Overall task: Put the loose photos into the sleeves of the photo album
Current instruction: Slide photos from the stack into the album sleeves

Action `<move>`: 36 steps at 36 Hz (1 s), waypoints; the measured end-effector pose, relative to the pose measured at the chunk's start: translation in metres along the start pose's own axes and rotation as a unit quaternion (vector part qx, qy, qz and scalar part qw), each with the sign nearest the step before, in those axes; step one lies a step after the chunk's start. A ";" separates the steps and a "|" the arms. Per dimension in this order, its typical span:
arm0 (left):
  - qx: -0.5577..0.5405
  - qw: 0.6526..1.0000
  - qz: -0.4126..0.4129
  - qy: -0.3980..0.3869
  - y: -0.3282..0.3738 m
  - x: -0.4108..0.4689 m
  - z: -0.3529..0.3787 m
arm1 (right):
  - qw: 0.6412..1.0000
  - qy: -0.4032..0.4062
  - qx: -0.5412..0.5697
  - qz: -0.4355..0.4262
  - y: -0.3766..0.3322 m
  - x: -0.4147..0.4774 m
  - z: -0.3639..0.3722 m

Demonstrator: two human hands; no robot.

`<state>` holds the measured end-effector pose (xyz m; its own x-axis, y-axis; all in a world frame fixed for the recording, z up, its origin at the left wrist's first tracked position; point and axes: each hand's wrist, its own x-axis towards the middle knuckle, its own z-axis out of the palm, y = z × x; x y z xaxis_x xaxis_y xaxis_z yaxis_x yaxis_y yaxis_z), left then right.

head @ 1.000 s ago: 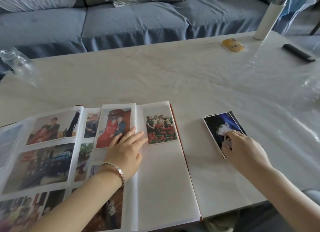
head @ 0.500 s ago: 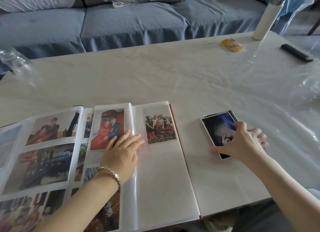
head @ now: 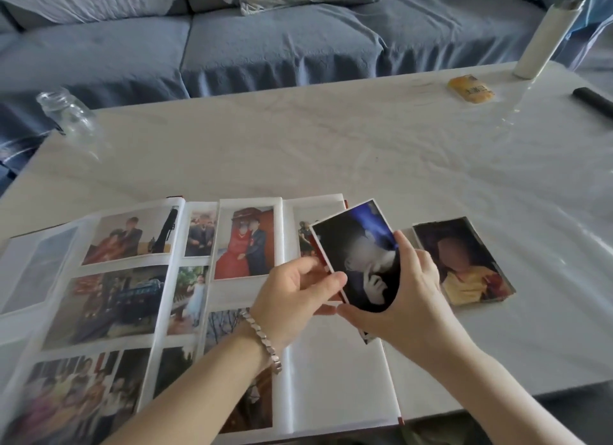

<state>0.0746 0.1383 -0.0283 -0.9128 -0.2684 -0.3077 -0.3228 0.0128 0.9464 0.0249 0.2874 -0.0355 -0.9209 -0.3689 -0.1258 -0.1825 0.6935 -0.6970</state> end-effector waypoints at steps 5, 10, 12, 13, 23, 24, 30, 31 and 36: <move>-0.034 0.999 -0.012 0.021 -0.006 0.000 -0.004 | 1.000 0.002 0.018 -0.015 0.000 -0.004 0.010; -0.086 0.995 -0.031 0.033 -0.007 0.000 -0.009 | 0.991 -0.045 0.120 0.034 0.008 0.001 0.005; -0.058 0.996 -0.037 0.052 -0.009 0.003 -0.010 | 0.984 -0.039 0.168 0.045 0.014 0.002 0.000; -0.036 0.997 -0.038 0.057 -0.010 0.005 -0.010 | 0.981 -0.026 0.186 0.041 0.016 0.003 -0.003; 0.086 0.996 -0.034 0.000 -0.009 0.048 0.046 | 0.985 0.103 0.105 0.090 0.035 0.011 -0.040; 0.104 0.994 -0.029 -0.006 -0.007 0.053 0.054 | 0.985 0.098 0.097 0.106 0.037 0.012 -0.042; 0.118 0.993 -0.010 -0.004 0.005 0.069 0.083 | 0.986 0.074 0.040 0.142 0.034 0.015 -0.044; 0.115 0.993 0.009 0.022 0.007 0.069 0.082 | 0.986 0.071 0.037 0.147 0.033 0.015 -0.044; 0.039 0.998 0.038 0.000 0.010 0.049 0.062 | 0.989 0.055 0.063 0.124 0.033 0.014 -0.033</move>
<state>0.0115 0.1855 -0.0402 -0.9356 -0.2635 -0.2349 -0.2708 0.1089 0.9565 -0.0056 0.3256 -0.0374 -0.9651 -0.1223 -0.2318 0.0925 0.6685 -0.7379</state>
